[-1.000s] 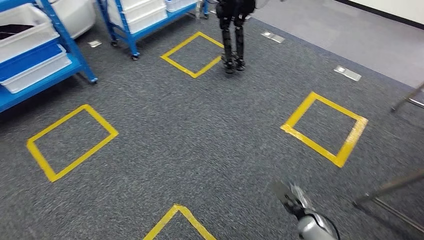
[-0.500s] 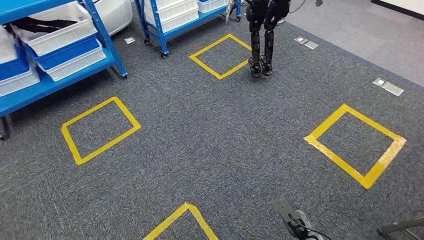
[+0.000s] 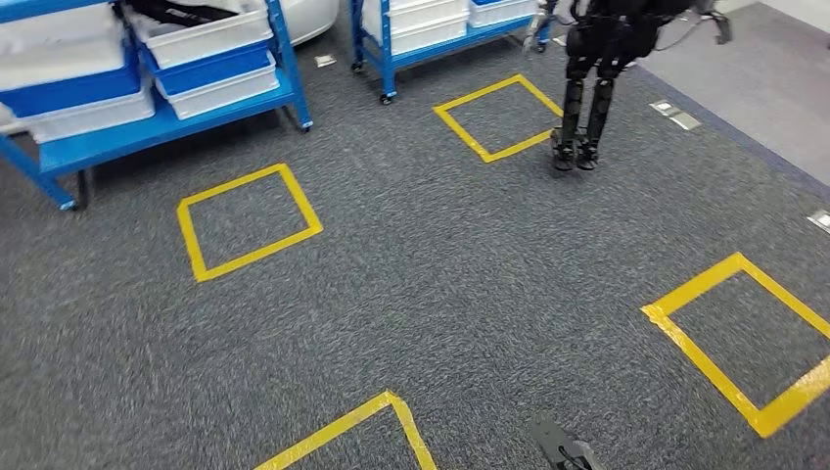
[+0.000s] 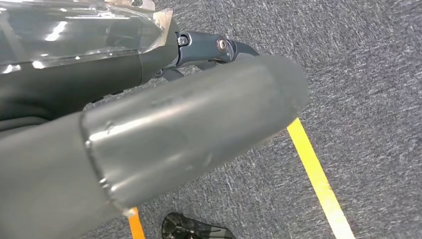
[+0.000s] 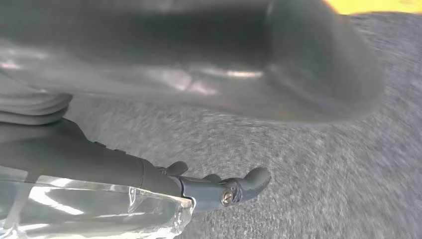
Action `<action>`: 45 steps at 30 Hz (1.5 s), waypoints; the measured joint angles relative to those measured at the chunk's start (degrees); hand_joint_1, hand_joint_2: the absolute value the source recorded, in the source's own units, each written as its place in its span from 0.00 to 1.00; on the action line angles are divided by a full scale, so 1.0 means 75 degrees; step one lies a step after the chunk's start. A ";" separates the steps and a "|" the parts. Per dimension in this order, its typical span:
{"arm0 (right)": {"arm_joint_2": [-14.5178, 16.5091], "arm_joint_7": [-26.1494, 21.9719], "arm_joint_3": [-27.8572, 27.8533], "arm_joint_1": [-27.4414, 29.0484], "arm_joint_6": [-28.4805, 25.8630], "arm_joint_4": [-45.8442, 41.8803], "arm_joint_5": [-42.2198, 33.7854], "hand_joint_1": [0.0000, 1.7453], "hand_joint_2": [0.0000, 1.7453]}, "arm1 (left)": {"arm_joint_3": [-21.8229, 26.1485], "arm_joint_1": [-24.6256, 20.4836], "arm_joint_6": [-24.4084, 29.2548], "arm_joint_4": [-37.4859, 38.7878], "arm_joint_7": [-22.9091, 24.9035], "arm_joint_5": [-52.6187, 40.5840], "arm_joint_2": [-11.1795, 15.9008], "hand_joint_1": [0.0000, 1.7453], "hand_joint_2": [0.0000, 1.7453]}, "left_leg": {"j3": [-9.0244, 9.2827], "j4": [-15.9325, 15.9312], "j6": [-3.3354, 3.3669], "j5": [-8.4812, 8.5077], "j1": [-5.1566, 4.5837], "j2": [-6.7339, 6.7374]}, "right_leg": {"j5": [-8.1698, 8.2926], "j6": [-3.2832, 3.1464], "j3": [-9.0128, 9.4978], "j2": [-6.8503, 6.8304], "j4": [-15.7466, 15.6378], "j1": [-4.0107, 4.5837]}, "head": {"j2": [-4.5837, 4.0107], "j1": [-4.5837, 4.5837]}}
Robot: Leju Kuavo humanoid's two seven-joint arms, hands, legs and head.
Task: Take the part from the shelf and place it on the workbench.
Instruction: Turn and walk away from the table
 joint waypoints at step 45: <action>0.0624 0.0301 0.0010 0.1102 0.0485 0.0241 0.0486 0.00 0.00 | -0.0008 0.0013 0.0191 -0.0002 0.0214 -0.0342 0.0020 0.00 0.00 | -0.0494 0.0972 -0.0441 -0.0501 0.0054 -0.0205 | 0.0593 -0.0076 0.0673 0.0217 -0.1201 -0.0164 | 0.0001 0.0009</action>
